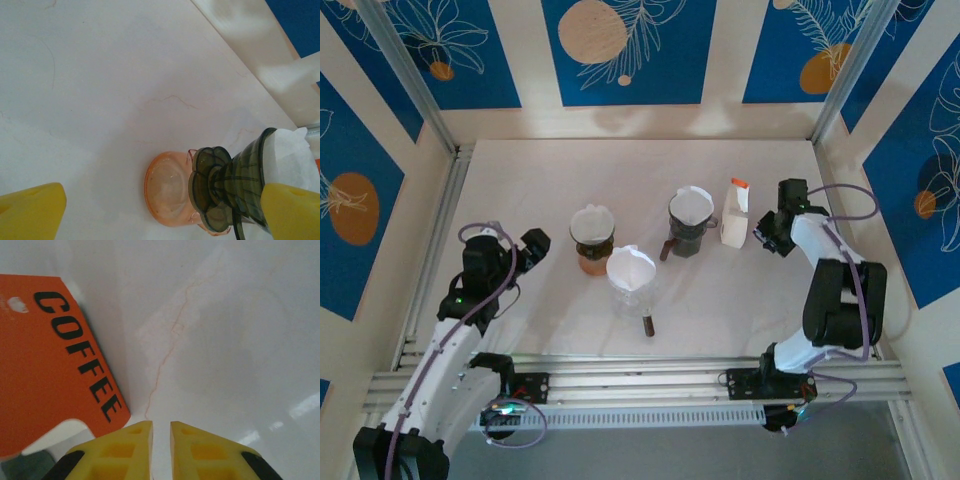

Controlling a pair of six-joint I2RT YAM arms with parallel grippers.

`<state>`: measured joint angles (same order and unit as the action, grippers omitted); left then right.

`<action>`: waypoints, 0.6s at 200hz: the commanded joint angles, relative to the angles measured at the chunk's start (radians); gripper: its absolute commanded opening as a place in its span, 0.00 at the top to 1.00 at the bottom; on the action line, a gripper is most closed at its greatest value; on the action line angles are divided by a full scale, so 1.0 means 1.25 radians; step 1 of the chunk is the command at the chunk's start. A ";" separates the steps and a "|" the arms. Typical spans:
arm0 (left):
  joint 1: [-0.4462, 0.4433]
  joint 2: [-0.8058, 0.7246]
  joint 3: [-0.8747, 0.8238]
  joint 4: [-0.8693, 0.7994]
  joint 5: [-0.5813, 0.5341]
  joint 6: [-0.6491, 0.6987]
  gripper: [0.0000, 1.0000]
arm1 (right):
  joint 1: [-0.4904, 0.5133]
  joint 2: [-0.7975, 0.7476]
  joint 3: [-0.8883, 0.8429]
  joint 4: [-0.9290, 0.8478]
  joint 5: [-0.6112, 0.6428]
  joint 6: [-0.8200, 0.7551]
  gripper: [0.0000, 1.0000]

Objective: Place the coffee filter in the dripper

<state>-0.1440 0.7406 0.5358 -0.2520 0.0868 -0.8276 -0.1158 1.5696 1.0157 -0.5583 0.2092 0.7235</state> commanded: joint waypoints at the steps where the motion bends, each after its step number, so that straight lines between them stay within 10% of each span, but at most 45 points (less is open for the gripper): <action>1: 0.006 -0.007 0.003 -0.019 0.020 0.009 0.00 | -0.005 0.045 0.034 0.013 -0.032 -0.011 0.83; 120: 0.005 0.011 -0.002 0.001 0.036 0.004 0.00 | 0.030 0.199 0.110 0.071 -0.147 -0.034 0.84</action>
<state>-0.1440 0.7483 0.5358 -0.2546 0.1116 -0.8280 -0.0925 1.7920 1.1133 -0.4786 0.0753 0.6930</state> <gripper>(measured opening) 0.998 0.160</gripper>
